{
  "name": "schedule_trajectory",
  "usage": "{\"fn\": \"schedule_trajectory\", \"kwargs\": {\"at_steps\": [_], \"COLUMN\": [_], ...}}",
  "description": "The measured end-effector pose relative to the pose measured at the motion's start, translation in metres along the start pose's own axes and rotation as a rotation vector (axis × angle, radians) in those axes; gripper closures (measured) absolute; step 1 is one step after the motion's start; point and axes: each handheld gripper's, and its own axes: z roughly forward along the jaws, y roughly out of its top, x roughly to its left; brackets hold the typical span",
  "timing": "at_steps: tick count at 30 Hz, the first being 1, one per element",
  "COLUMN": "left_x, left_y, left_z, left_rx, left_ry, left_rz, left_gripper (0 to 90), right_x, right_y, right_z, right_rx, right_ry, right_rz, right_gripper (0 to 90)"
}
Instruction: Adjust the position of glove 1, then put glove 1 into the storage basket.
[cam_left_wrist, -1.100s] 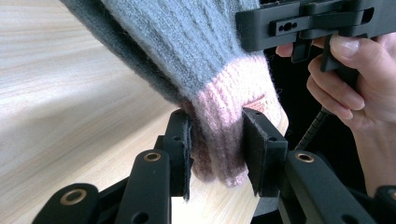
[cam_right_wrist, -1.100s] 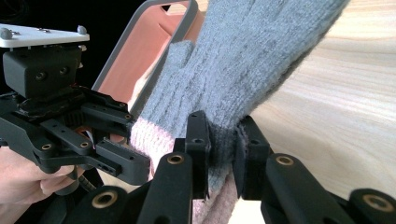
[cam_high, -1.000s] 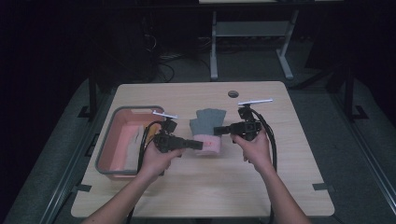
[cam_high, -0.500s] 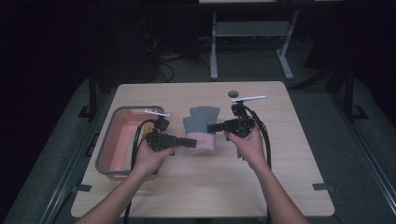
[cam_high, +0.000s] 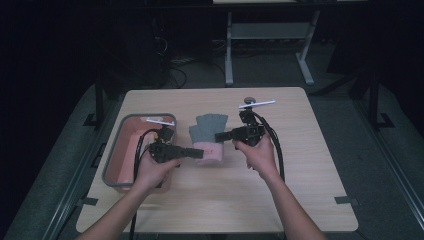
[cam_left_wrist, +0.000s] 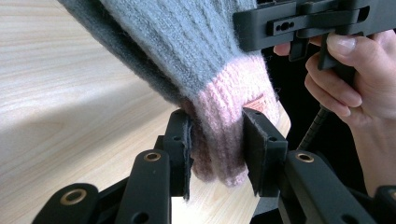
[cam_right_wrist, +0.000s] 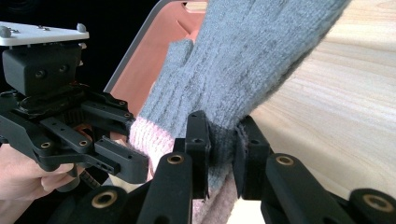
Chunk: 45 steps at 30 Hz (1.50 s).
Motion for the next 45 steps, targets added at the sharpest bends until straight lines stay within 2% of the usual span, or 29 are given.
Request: {"fn": "schedule_trajectory", "kwargs": {"at_steps": [25,45], "left_x": [0.007,0.012], "left_y": [0.001,0.000], "left_z": [-0.016,-0.040], "left_rx": [-0.013,-0.026], "left_ry": [0.018,0.036], "left_rz": [0.010,-0.002], "left_gripper": [64.9,64.9], "right_x": [0.012,0.029], "right_y": [0.012,0.022], "right_z": [0.014,0.031], "right_rx": [0.025,0.039], "right_ry": [-0.005,0.007], "right_rz": [-0.019,-0.045], "right_gripper": [77.9,77.9]}}
